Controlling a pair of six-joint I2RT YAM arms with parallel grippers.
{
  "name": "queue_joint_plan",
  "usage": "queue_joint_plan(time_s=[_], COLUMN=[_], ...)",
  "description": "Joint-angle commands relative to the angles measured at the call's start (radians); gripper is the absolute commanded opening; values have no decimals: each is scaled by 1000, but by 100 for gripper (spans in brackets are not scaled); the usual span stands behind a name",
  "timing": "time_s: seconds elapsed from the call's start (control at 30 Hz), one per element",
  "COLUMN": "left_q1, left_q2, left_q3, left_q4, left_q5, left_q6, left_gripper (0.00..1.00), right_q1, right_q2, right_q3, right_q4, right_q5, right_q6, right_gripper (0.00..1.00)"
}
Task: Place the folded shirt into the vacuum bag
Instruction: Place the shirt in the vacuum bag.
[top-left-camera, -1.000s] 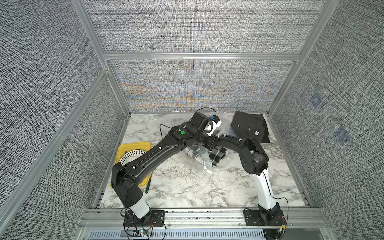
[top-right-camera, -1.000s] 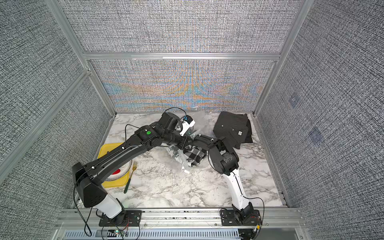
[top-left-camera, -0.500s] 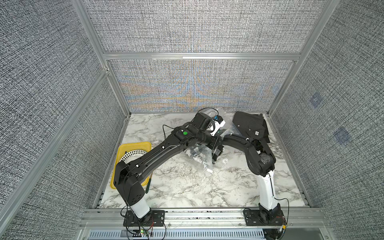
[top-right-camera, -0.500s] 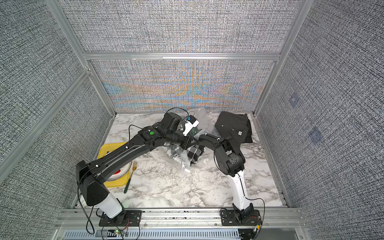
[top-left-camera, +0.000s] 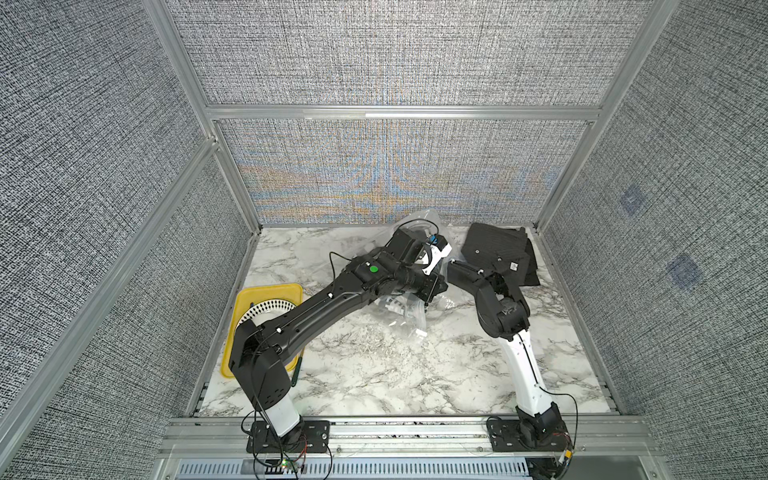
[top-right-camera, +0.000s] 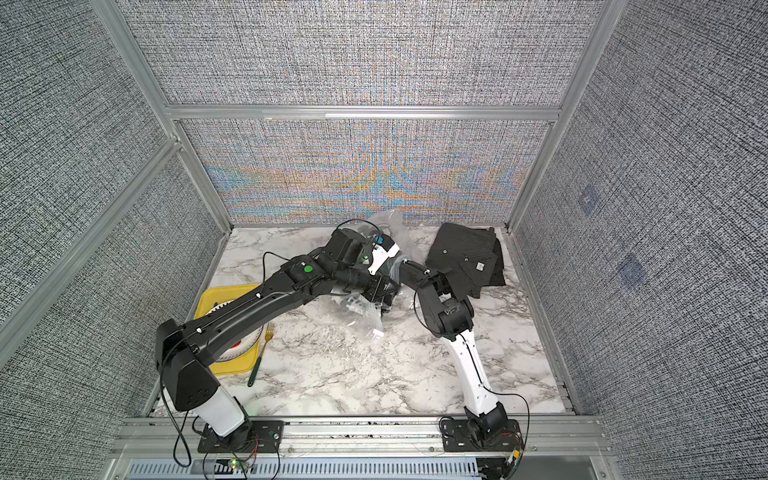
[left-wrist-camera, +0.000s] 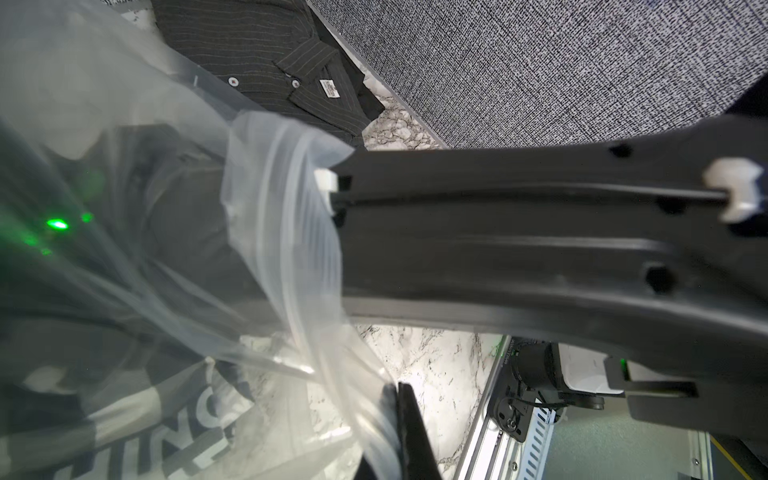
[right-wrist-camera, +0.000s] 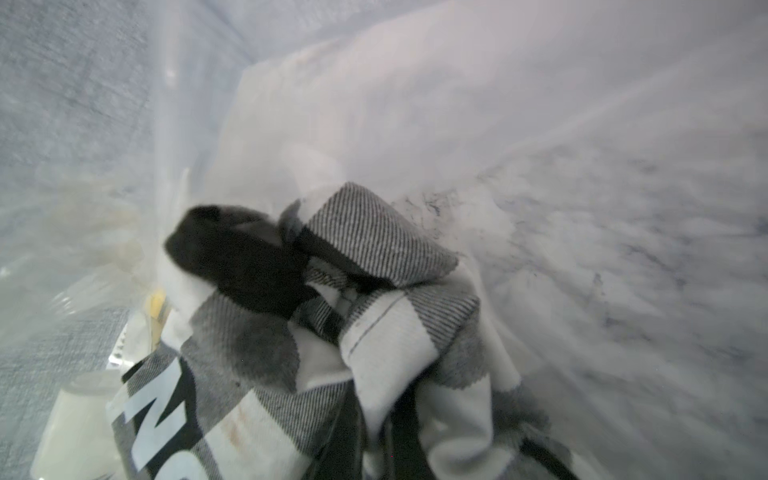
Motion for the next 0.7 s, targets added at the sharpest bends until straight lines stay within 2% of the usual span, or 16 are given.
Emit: queue_joint_plan(time_s=[0.0,0.23,0.3,0.4,0.47,0.6,0.67], left_q1=[-14,-16,-14,-8,3,24,37], left_q2=[4,3,7,12,23,43,51], left_q3=[-4,-18,-14,7,32,65,81], left_q4=[-13,-12,-38,-84,-118,-130,-130], left_q5=[114,86,22,-111,-198,-390,-441], left_q6=[-8,-13,-7,1,6,-7,-9], left_gripper=[0,0,0,0,0,0,0], right_q1=[-9,-29,-24,-14,-5,15,32], right_q2=[20,19,14,-8,-41,-116,-149], right_q3=[23,-42,-40,-61,-113,-241,-302], right_q4=[5,182,171,115,95,82,80], right_q5=[7,-102,-108,-97,-69,-3,42], right_q6=[99,252,242,175,124,38,1], right_gripper=[0,0,7,30,37,46,54])
